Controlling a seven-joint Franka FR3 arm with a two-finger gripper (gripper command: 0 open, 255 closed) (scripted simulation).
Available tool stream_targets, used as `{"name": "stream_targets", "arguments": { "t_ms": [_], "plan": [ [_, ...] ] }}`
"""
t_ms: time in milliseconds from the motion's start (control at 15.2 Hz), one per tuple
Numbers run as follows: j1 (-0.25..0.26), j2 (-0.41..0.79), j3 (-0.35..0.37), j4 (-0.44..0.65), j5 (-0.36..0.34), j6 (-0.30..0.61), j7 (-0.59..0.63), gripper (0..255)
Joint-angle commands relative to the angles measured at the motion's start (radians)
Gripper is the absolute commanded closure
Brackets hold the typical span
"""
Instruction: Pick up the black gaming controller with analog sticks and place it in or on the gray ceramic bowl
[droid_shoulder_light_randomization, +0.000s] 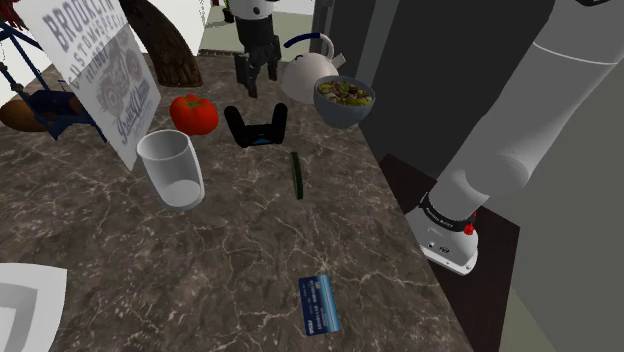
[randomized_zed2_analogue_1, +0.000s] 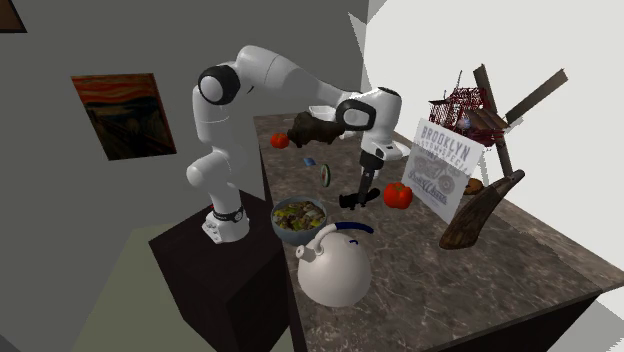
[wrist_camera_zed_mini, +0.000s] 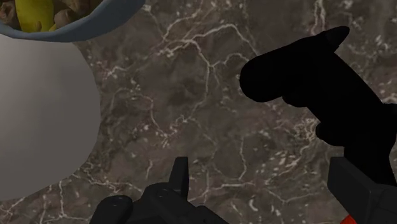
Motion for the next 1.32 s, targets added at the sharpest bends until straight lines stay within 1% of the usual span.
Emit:
{"name": "stream_targets", "arguments": {
  "t_ms": [0,198,660,726,1254],
  "plan": [
    [0.0,0.005,0.0,-0.022,-0.002,0.027,0.003,0],
    [-0.001,0.011,-0.001,-0.05,-0.005,0.061,0.005,0],
    [-0.001,0.011,-0.001,-0.05,-0.005,0.061,0.005,0],
    [-0.001,0.011,-0.001,-0.05,-0.005,0.061,0.005,255],
    [-0.001,0.011,-0.001,-0.05,-0.005,0.061,0.005,255]
  ]
}}
